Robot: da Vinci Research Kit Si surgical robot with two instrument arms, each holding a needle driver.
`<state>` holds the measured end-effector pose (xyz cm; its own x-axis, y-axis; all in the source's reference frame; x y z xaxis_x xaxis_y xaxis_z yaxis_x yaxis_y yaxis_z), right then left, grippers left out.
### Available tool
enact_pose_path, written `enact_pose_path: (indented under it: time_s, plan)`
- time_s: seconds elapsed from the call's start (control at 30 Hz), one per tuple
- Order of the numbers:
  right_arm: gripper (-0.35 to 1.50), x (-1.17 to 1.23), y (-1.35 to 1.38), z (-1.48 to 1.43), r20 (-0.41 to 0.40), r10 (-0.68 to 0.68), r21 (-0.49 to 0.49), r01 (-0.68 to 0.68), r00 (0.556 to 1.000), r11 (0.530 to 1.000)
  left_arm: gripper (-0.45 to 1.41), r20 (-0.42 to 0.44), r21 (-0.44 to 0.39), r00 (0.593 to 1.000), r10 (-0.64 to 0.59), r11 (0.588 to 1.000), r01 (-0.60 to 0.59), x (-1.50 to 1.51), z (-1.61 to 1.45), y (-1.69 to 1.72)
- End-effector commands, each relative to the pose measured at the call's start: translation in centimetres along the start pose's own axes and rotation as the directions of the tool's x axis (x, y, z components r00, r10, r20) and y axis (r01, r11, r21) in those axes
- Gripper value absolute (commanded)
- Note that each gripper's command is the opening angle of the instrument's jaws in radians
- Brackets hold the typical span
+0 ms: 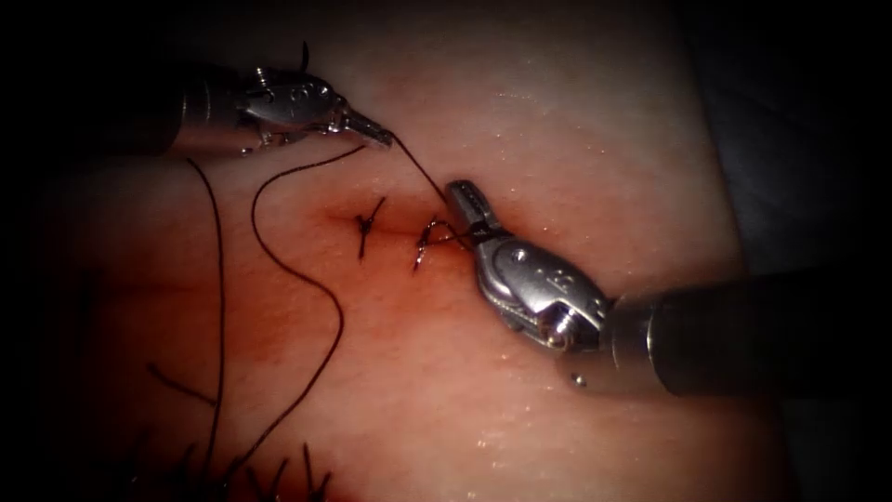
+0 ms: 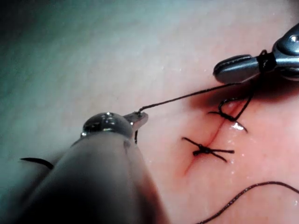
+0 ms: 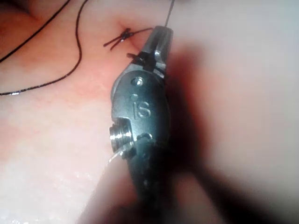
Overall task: Wound Closure
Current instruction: Pull the right gripper down and the left gripper up to tie.
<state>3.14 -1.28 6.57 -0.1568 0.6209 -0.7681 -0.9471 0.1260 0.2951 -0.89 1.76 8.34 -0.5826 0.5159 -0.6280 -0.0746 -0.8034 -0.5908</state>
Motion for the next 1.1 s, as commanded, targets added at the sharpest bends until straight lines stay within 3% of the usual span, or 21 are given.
enact_pose_path:
  time_s: [0.03, 0.3, 0.53, 0.9, 1.1]
  plan:
    - [-0.35, -0.15, -0.11, -0.05, 0.011, -0.005, 0.014, 0.005, 1.0, 1.0, -0.45, -0.002, 0.002, 1.0, -0.002, 1.0, 0.002, 0.03, 0.07, -0.1]
    - [-0.35, -0.36, -0.29, -0.35, 0.055, -0.024, 0.048, 0.022, 0.998, 0.999, -0.45, -0.077, 0.048, 0.994, -0.072, 0.996, 0.076, 0.35, 0.1, -0.65]
    - [-0.35, -0.43, -0.34, -0.43, 0.077, -0.033, 0.061, 0.028, 0.997, 0.998, -0.45, -0.157, 0.085, 0.986, -0.062, 0.993, 0.076, 0.55, 0.02, -0.93]
    - [-0.35, -0.43, -0.65, -0.58, 0.087, -0.039, 0.113, 0.029, 0.995, 0.993, -0.45, -0.232, 0.179, 0.971, -0.057, 0.979, 0.101, 0.61, 0.0, -1.37]
    - [-0.35, -0.41, -0.68, -0.57, 0.088, -0.038, 0.112, 0.028, 0.995, 0.993, -0.45, -0.257, 0.231, 0.965, -0.05, 0.967, 0.112, 0.59, 0.04, -1.61]
